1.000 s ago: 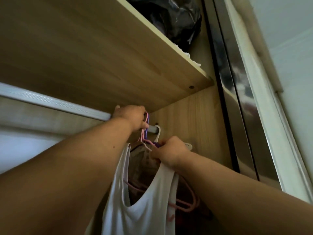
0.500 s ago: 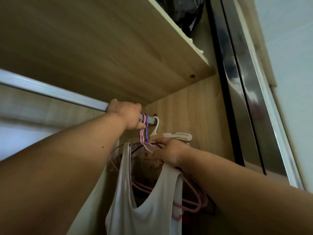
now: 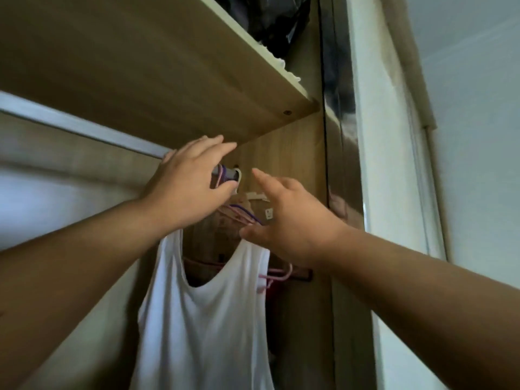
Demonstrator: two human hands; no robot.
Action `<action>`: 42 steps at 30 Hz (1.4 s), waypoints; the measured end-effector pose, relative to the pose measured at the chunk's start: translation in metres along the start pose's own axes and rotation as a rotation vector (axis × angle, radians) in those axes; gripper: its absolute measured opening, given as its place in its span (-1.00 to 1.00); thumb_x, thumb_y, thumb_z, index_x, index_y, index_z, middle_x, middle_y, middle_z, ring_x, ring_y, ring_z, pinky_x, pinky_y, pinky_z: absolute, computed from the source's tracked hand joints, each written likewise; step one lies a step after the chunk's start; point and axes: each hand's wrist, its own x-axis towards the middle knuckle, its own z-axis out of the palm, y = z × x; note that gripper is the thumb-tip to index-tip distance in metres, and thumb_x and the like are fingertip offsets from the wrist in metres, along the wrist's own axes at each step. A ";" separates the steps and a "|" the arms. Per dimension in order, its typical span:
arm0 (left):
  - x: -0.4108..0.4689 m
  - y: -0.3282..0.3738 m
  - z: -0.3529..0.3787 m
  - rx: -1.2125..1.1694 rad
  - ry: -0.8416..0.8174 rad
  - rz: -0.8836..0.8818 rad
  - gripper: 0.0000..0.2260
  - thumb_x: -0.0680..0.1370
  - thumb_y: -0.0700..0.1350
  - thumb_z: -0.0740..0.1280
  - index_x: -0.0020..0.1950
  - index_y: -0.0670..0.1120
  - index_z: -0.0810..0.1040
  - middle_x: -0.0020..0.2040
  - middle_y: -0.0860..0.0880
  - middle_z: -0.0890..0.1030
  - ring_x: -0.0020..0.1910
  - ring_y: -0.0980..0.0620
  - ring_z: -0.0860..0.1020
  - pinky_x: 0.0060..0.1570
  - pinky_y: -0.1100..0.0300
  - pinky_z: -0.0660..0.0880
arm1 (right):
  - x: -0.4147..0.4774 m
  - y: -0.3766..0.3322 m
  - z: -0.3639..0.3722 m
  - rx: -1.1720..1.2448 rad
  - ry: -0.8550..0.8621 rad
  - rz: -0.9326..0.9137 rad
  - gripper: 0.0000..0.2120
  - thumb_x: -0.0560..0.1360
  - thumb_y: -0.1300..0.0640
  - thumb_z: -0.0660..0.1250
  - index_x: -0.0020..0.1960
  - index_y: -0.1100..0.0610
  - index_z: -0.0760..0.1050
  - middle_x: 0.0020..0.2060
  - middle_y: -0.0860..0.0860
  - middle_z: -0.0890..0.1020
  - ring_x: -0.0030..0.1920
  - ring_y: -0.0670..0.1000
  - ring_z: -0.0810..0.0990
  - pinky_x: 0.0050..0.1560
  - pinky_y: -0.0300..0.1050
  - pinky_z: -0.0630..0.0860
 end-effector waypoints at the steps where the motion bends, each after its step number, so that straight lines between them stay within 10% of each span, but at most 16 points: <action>1: -0.011 0.017 -0.007 -0.034 0.012 0.053 -0.44 0.49 0.09 0.32 0.47 0.09 0.27 0.48 0.02 0.29 0.47 0.01 0.20 0.40 -0.05 0.17 | -0.016 0.001 -0.012 -0.011 0.045 -0.015 -0.14 0.38 -0.20 0.39 0.47 -0.25 -0.11 0.48 -0.03 0.15 0.27 -0.05 0.40 0.04 -0.33 0.36; 11: -0.128 0.273 -0.015 -0.426 -0.285 0.410 -0.40 0.47 0.25 0.24 0.47 0.18 0.16 0.49 0.12 0.22 0.43 0.09 0.19 0.25 0.23 0.08 | -0.302 0.032 -0.137 -0.448 -0.131 0.342 -0.12 0.39 -0.23 0.33 0.48 -0.24 -0.18 0.51 -0.07 0.03 0.48 0.01 0.14 0.39 -0.13 0.20; 25: -0.375 0.665 -0.062 -1.099 -0.884 0.932 -0.35 0.50 0.18 0.25 0.53 0.07 0.11 0.53 0.01 0.17 0.46 0.01 0.17 0.38 0.06 0.17 | -0.722 -0.045 -0.266 -0.602 -0.284 1.416 -0.28 0.42 -0.17 0.32 0.47 -0.18 0.05 0.50 0.06 0.07 0.44 0.14 0.21 0.39 0.07 0.28; 31: -0.465 0.741 -0.118 -1.248 -1.170 1.143 -0.40 0.48 0.11 0.29 0.50 0.10 0.20 0.52 -0.01 0.19 0.47 -0.01 0.20 0.41 0.09 0.21 | -0.840 -0.138 -0.274 -0.596 -0.128 1.927 -0.34 0.42 -0.15 0.36 0.45 -0.16 0.20 0.49 0.07 0.15 0.44 0.09 0.24 0.40 -0.02 0.28; 42: -0.577 0.766 -0.243 -1.359 -1.116 1.719 -0.41 0.46 0.15 0.27 0.47 0.15 0.20 0.48 0.07 0.21 0.46 0.02 0.18 0.41 -0.08 0.19 | -0.920 -0.343 -0.230 -0.752 0.260 2.509 -0.40 0.44 -0.10 0.34 0.43 -0.12 0.26 0.49 0.03 0.15 0.46 0.07 0.21 0.40 0.02 0.26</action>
